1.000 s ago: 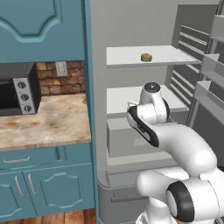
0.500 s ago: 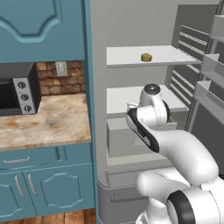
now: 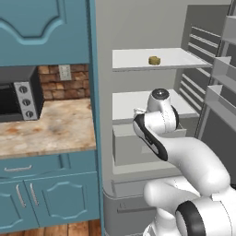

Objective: Retrieve the sausage and cheese from the fridge and place them on the cutting board on the counter.

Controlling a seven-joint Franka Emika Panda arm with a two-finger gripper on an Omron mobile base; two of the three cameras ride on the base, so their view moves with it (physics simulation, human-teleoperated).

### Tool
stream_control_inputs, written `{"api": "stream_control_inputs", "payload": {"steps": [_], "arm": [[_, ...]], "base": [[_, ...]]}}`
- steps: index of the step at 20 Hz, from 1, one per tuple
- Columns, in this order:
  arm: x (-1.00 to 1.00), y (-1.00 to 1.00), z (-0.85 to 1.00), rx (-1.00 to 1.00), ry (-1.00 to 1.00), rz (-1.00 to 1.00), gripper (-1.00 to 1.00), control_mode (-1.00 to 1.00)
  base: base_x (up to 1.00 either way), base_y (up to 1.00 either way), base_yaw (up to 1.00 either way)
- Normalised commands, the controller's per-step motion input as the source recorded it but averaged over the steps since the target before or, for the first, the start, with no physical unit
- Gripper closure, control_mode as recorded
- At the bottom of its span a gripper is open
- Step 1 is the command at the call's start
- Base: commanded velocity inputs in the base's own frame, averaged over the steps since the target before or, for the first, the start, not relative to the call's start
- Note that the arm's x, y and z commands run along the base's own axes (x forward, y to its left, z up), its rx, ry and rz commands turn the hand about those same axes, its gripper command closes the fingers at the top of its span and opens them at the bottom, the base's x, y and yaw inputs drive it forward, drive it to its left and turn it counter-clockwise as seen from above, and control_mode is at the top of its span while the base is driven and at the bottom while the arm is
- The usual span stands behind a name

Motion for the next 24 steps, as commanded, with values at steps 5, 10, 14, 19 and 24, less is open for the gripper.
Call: {"api": "stream_control_inputs", "payload": {"steps": [5, 10, 14, 19, 24], "arm": [[0.00, 0.00, 0.00, 0.00, 0.00, 0.00, 1.00, 1.00], [0.00, 0.00, 0.00, 0.00, 0.00, 0.00, 1.00, 1.00], [0.00, 0.00, 0.00, 0.00, 0.00, 0.00, 1.00, 1.00], [0.00, 0.00, 0.00, 0.00, 0.00, 0.00, 1.00, 1.00], [0.00, 0.00, 0.00, 0.00, 0.00, 0.00, 1.00, 1.00]], "base": [[-0.71, 0.14, 0.14], [-0.34, 0.33, 0.67], [-0.12, 0.18, 0.97], [-0.10, 0.15, 0.96], [-0.05, 0.12, 0.90]]}}
